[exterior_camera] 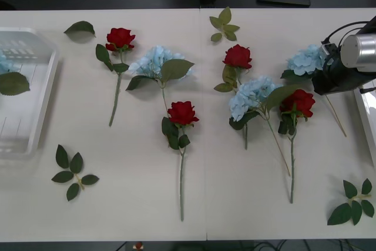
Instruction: Place the red flowers into the right box and the blue flowers into the left box. If a person shows an open palm, hand one flower to the person first, then continue sorting.
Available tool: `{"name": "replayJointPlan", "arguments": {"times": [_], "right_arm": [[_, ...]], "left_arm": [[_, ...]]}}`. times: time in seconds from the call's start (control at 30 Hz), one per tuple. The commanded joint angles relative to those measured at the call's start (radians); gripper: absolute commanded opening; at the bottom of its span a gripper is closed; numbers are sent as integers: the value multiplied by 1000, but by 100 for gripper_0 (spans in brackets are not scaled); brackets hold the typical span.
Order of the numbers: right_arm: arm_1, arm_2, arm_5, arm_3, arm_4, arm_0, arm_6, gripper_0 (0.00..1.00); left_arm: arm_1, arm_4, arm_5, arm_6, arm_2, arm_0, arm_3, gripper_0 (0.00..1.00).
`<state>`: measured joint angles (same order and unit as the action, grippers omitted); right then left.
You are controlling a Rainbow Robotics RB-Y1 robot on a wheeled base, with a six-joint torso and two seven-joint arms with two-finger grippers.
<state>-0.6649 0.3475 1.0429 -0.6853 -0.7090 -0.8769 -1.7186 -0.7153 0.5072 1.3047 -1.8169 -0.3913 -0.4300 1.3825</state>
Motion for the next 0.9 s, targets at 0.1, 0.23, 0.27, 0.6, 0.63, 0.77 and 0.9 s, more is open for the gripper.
{"name": "replayJointPlan", "arguments": {"times": [0.1, 0.23, 0.27, 0.6, 0.63, 0.77, 0.9], "right_arm": [[10, -13, -17, -2, 31, -30, -38, 88], [10, -13, -17, -2, 36, -33, -42, 89], [10, -13, -20, -2, 34, -33, -44, 88], [30, -5, -32, 3, 59, -30, -41, 89], [34, -7, -37, 12, 59, -33, -41, 88], [48, -7, -73, 43, 57, -33, -46, 88], [61, -7, -76, 66, 59, -40, -47, 89]], "left_arm": [[-9, 22, 163, 48, -8, -75, 219, 89], [-6, 106, 189, 140, 54, -87, 283, 89], [0, 128, 179, 176, 80, -87, 300, 89], [135, 44, -24, 366, 318, -85, 310, 100], [154, 11, -47, 376, 344, -85, 302, 100], [197, -72, -124, 380, 414, -85, 254, 100], [229, -153, -237, 389, 500, -85, 175, 100]]}}
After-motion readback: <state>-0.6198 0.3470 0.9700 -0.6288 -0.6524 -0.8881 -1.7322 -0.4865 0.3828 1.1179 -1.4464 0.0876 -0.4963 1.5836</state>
